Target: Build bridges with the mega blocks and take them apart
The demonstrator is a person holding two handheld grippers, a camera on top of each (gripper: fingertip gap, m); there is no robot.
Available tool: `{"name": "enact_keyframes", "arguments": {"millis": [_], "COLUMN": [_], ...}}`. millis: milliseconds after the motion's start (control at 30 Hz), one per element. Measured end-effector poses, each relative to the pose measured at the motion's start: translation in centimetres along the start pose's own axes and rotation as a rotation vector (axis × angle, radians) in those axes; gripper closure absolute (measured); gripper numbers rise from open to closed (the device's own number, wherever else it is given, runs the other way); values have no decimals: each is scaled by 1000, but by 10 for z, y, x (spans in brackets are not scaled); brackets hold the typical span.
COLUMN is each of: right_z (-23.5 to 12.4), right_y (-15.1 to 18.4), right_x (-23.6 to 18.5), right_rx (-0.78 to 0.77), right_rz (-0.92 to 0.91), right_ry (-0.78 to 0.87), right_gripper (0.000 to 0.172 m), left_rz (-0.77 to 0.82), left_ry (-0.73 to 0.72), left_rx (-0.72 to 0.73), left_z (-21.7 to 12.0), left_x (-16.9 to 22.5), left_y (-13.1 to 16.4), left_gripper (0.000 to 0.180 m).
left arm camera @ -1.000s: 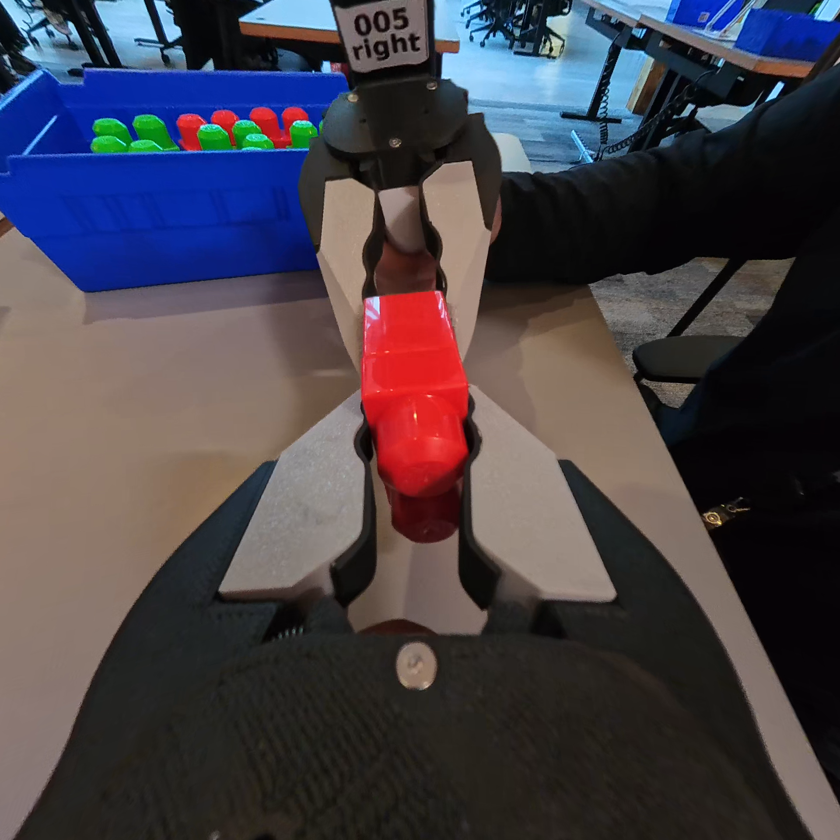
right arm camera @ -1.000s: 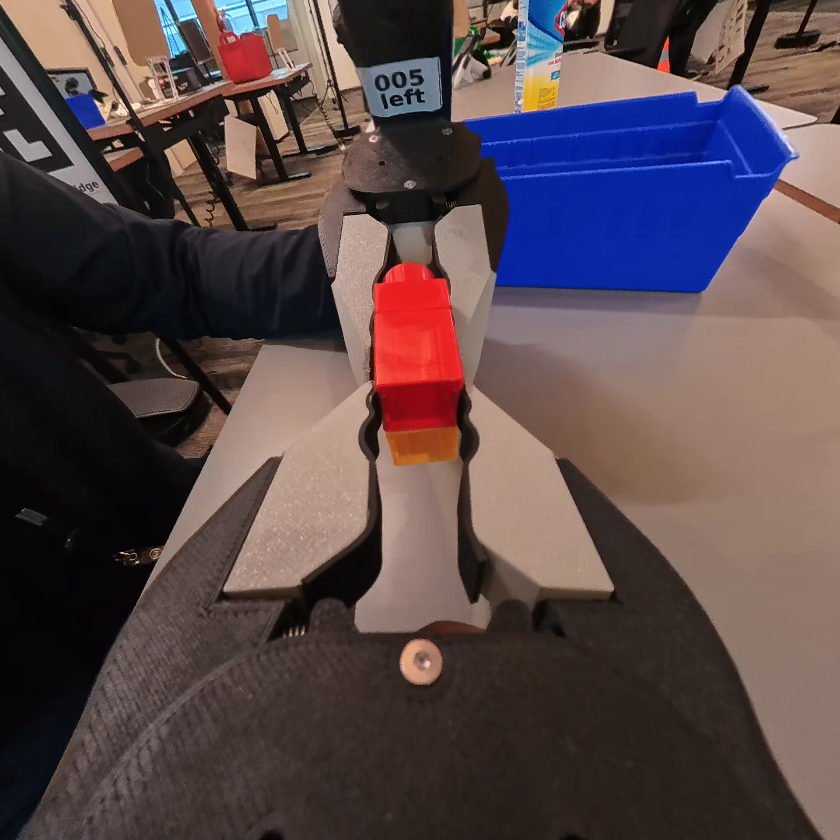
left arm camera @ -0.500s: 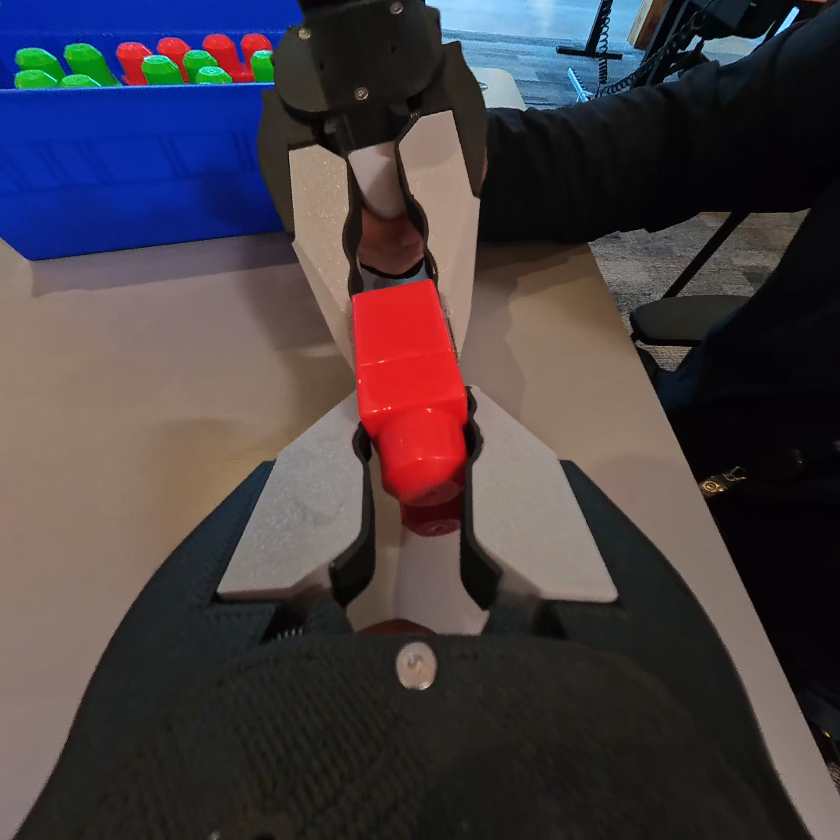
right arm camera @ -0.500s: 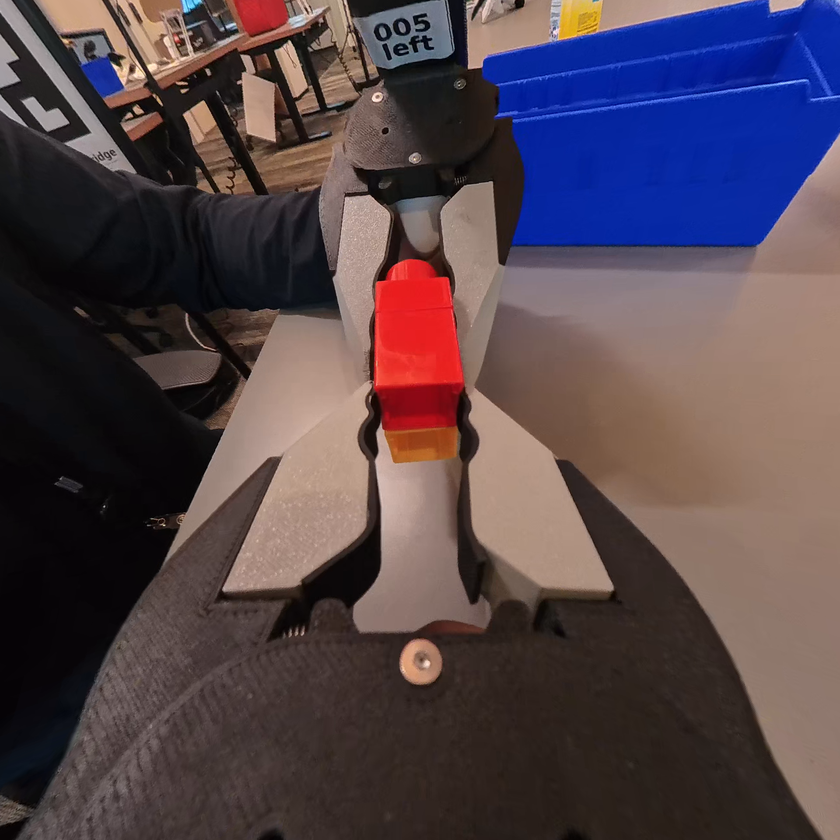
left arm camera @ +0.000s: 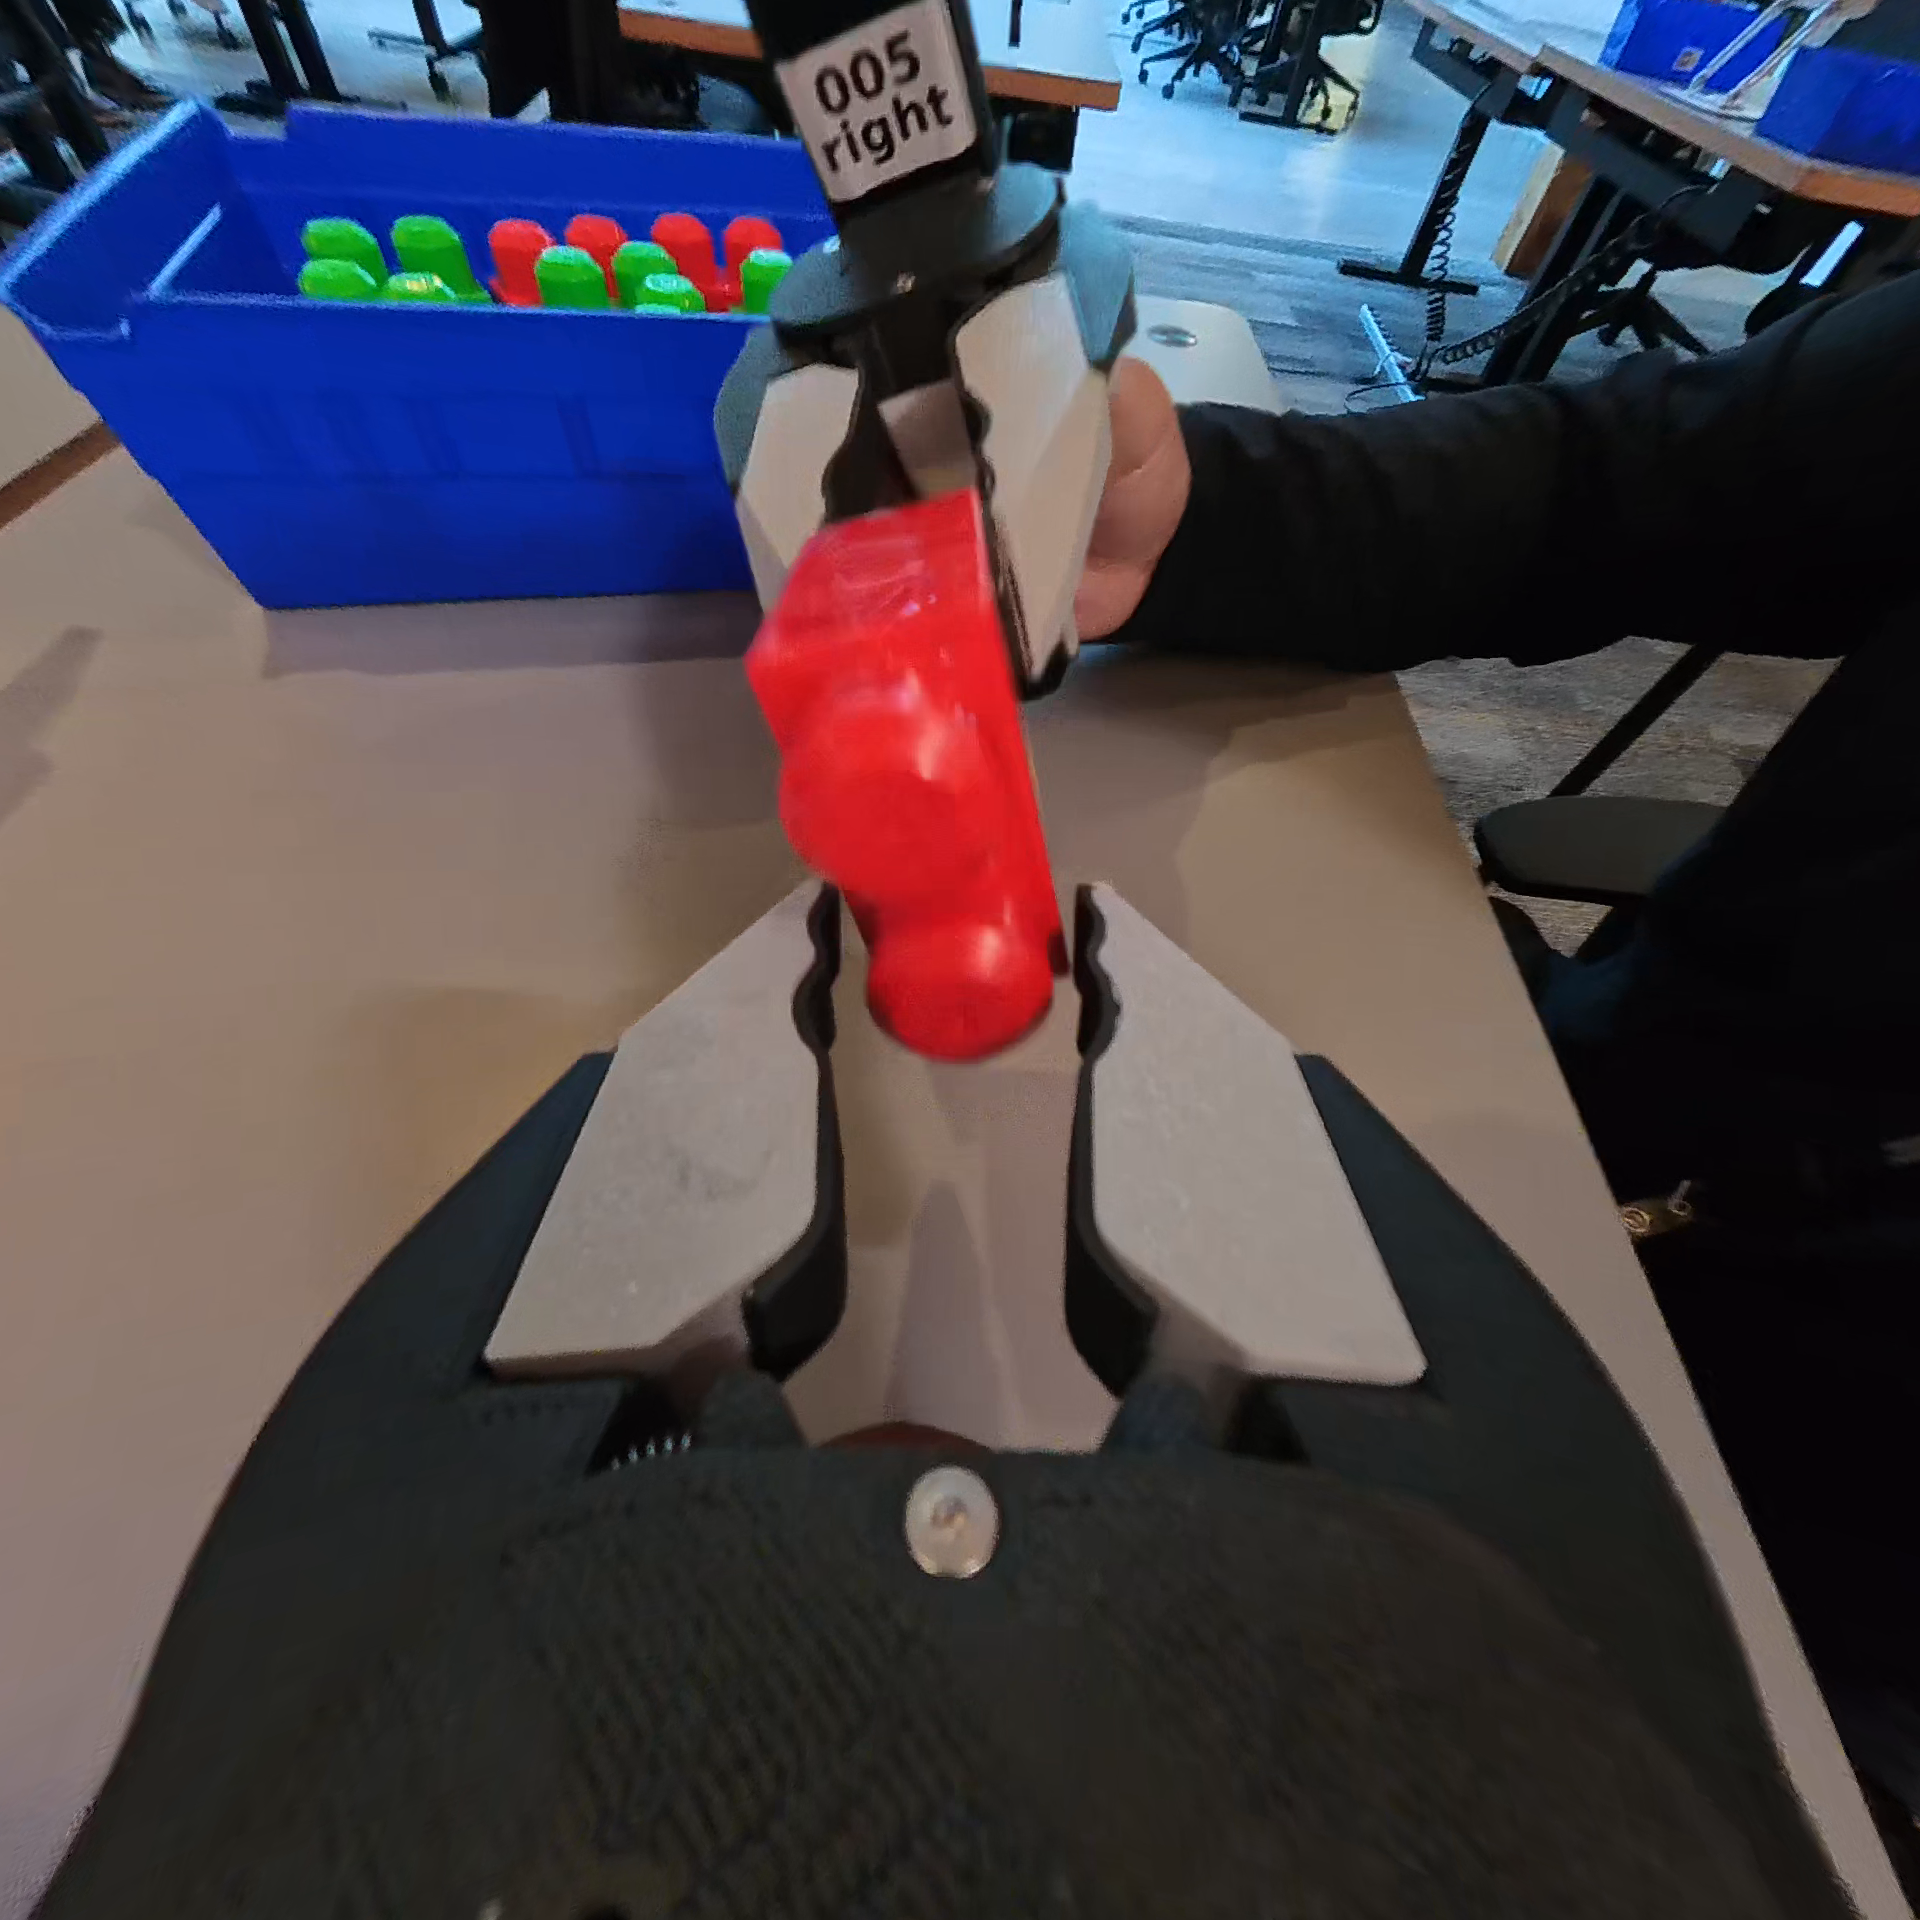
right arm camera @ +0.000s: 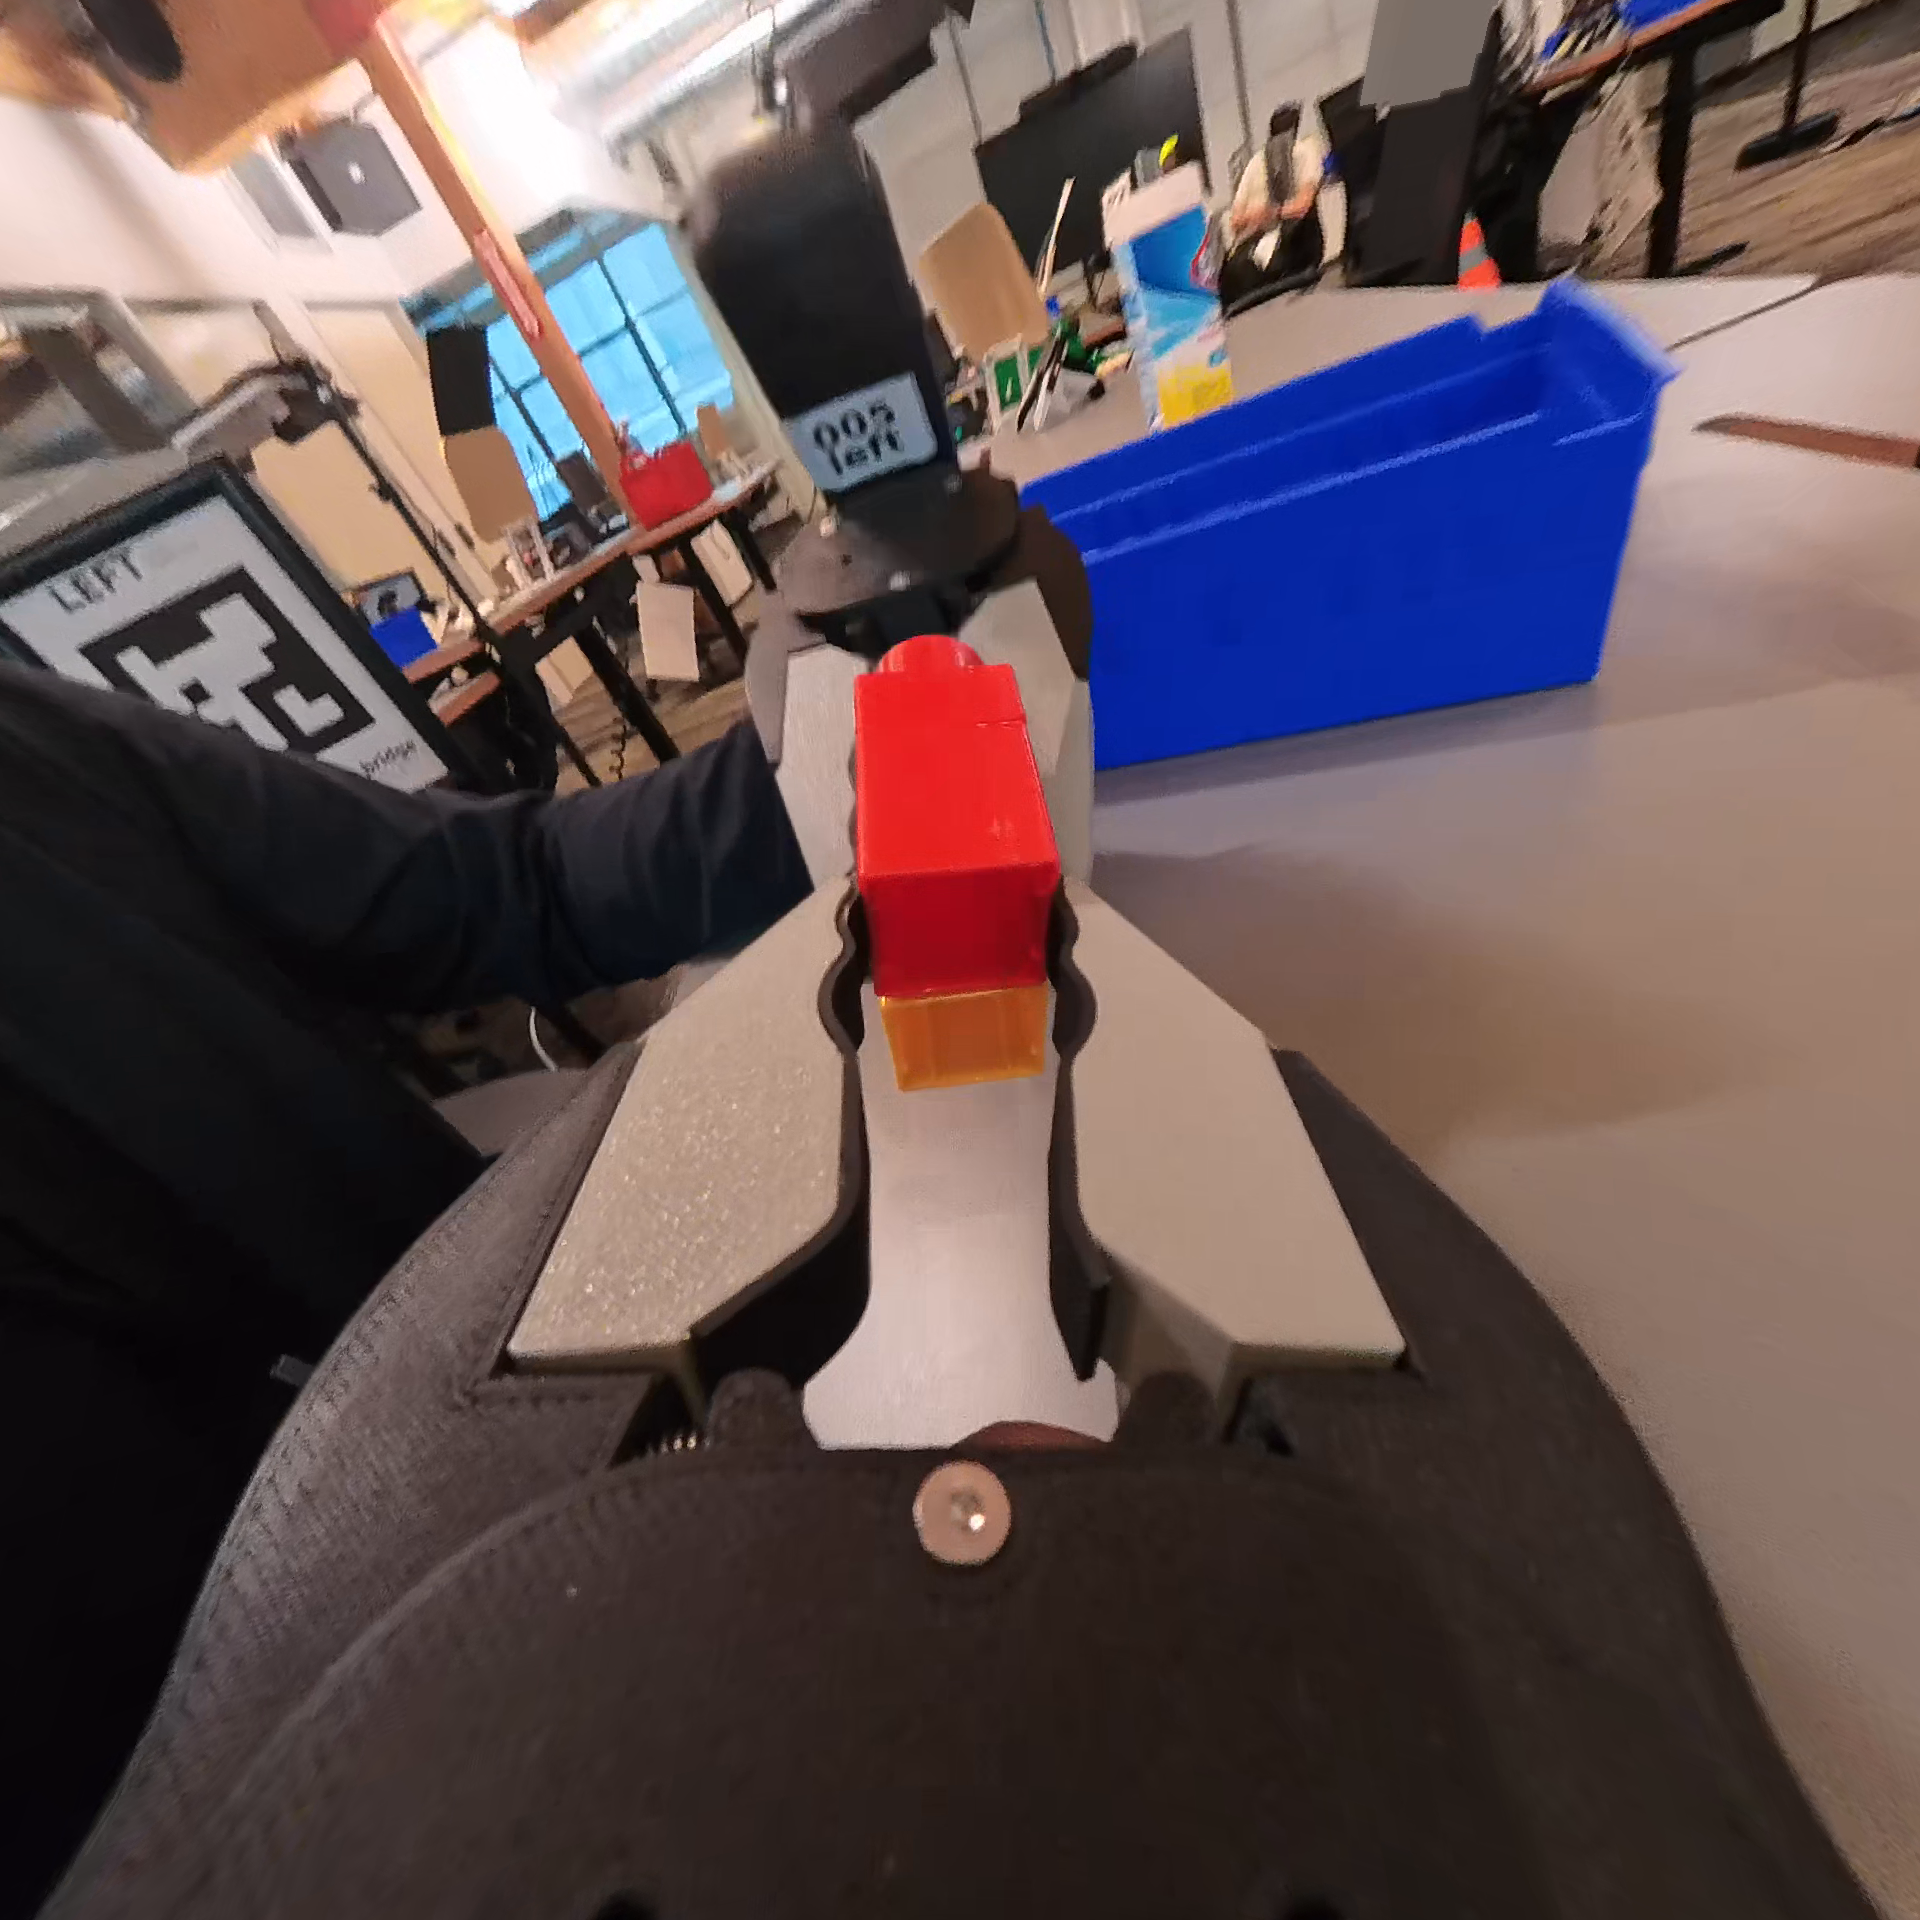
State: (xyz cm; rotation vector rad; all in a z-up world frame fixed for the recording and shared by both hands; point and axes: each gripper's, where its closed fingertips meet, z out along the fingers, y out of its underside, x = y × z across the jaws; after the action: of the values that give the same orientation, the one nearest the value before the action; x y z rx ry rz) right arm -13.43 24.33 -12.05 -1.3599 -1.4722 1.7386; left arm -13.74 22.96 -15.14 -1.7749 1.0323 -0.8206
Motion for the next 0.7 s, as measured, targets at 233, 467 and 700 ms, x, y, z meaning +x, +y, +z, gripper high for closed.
{"name": "enact_keyframes", "arguments": {"millis": [233,467,700], "right_z": [-14,-6,-3], "right_y": [-27,-29,-25], "right_x": [8,8,6], "right_rx": [210,277,252], "right_rz": [115,172,146], "right_ry": [-12,-43,-48], "right_gripper": [141,141,141], "left_rz": [-86,-133,-174], "left_ry": [-22,-37,-12], "left_rx": [57,189,290], "left_z": [13,4,-5], "left_x": [-8,-11,-12], "left_y": [-6,-27,-40], "left_gripper": [138,144,144]}}
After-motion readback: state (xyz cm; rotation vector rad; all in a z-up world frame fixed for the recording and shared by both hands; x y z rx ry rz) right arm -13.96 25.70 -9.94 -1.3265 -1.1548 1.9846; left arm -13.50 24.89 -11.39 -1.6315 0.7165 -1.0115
